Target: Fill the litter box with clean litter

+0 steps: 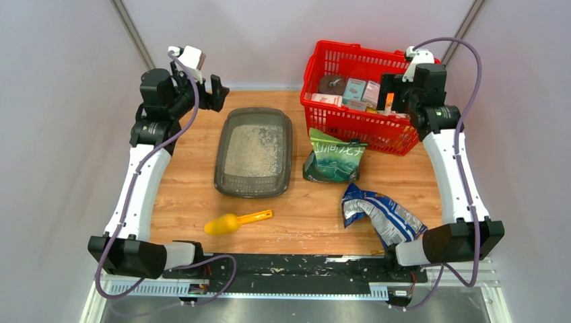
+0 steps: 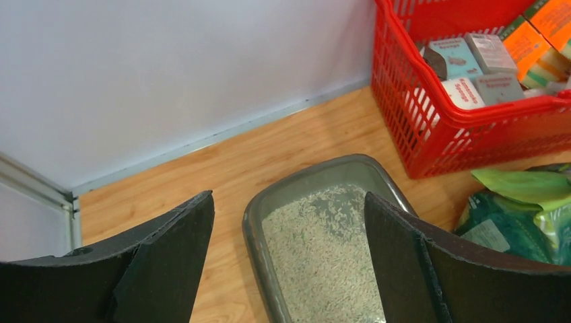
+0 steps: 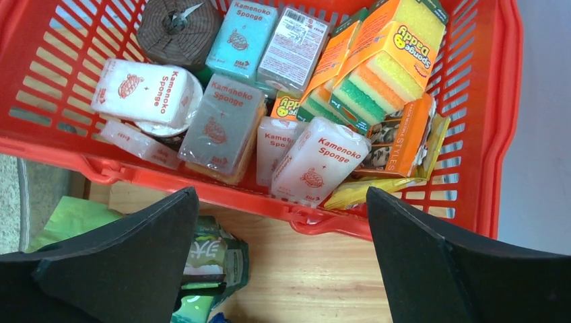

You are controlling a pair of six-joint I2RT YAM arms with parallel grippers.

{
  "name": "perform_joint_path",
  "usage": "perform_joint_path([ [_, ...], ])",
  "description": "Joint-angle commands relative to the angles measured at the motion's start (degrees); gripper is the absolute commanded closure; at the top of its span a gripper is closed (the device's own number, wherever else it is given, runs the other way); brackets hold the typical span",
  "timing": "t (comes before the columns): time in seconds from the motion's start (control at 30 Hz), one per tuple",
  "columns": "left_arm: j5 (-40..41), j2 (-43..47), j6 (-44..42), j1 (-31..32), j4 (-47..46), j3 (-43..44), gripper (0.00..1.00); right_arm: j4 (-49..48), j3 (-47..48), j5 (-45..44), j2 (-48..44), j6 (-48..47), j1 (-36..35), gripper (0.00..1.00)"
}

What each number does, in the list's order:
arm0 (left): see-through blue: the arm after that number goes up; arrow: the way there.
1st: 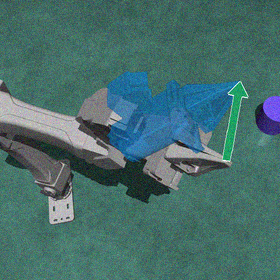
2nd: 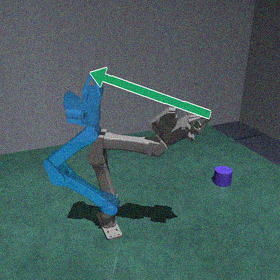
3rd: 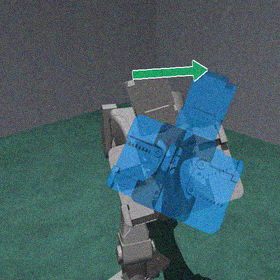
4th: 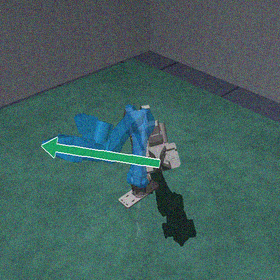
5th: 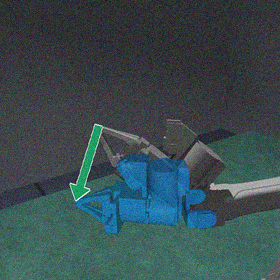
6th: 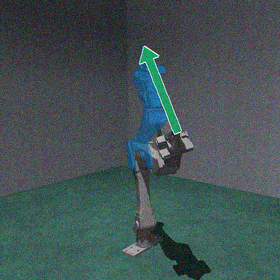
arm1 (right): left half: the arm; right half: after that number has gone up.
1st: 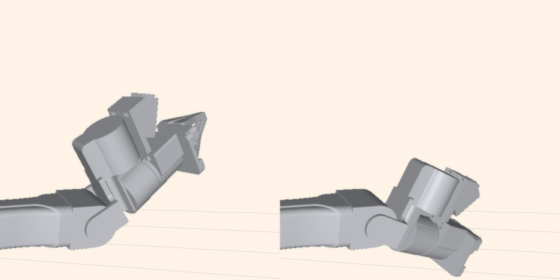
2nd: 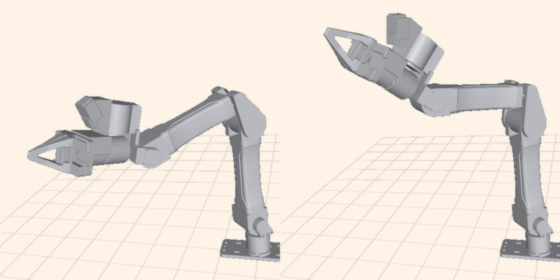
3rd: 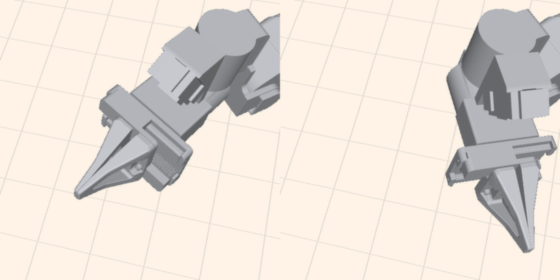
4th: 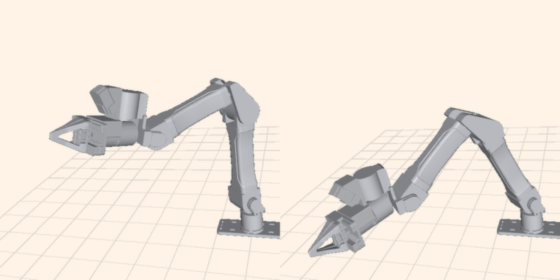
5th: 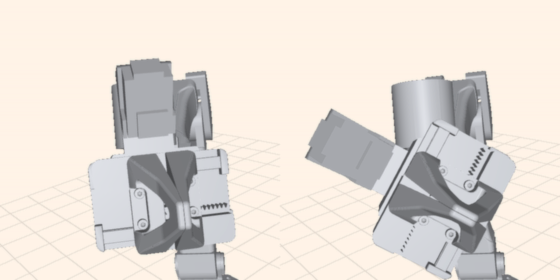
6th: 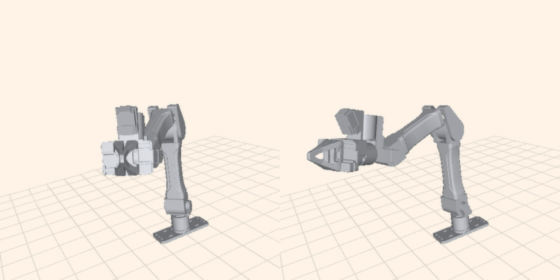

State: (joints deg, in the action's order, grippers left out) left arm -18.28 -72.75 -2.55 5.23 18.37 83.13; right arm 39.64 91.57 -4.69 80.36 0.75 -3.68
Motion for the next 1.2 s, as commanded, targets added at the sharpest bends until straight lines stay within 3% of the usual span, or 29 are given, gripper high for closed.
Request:
perform_joint_path([
  [0.0,-6.5,0.3,-3.9,0.2,2.4,1.4,0.11,0.2,-0.2,8.5,-2.8,-7.0,-0.3,0.00],
  [0.07,-9.6,0.4,-6.0,0.2,4.3,1.5,0.11,2.8,-0.9,15.2,-4.4,-15.7,-0.3,0.00],
  [0.13,-14.0,1.2,-9.0,0.8,7.2,0.4,0.11,8.5,-2.6,28.1,-6.2,-25.8,-0.4,0.00],
  [0.2,-16.6,2.3,-13.4,1.7,11.0,-1.4,0.11,11.8,-3.5,34.6,-6.5,-29.0,-0.8,0.00],
  [0.4,-18.3,3.0,-30.6,7.1,29.1,-4.1,0.17,31.3,2.4,40.6,-0.7,-44.9,-3.4,0.07],
  [0.53,-18.1,4.2,-29.5,7.9,29.7,-7.5,0.19,38.3,5.5,40.4,3.6,-52.8,-3.4,0.17],
  [0.77,-16.9,5.1,-26.4,8.8,27.2,-9.0,0.20,36.1,3.6,39.0,6.6,-59.0,-4.3,0.30],
  [1.17,-15.6,5.7,-23.2,8.9,25.1,-10.9,0.21,21.0,-5.9,33.1,2.9,-63.0,-8.5,0.51],
])
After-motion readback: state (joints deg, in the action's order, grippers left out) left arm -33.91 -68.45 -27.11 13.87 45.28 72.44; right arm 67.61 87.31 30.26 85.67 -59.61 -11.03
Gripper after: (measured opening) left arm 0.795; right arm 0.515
